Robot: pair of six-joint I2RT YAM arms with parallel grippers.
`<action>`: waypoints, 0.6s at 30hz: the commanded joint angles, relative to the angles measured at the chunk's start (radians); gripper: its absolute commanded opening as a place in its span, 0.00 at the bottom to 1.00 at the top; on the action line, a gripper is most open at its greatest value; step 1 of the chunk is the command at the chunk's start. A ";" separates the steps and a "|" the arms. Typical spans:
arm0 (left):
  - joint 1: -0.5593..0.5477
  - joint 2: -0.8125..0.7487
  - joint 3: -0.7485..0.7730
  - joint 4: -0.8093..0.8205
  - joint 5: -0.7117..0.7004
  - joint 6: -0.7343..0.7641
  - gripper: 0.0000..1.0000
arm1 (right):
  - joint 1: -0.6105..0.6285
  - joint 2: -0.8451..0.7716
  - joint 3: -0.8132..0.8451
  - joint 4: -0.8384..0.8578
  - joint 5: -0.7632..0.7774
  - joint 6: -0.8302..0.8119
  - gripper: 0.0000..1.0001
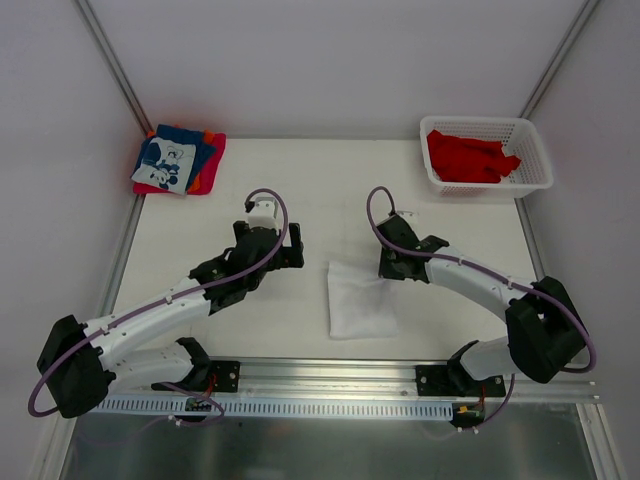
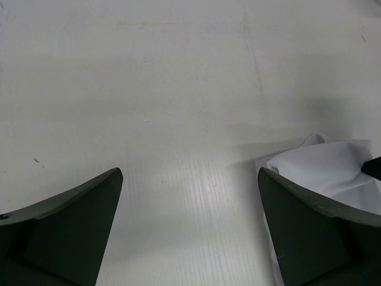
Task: Fold and stack the t-shirts
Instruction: Fold the tshirt
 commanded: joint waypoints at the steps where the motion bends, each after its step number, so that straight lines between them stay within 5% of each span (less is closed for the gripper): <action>1: -0.010 0.003 -0.014 0.009 0.000 -0.014 0.99 | -0.004 -0.022 0.059 -0.036 0.048 -0.021 0.01; 18: -0.036 0.055 -0.019 0.020 -0.035 -0.033 0.99 | -0.010 -0.059 0.083 -0.086 0.109 -0.033 0.01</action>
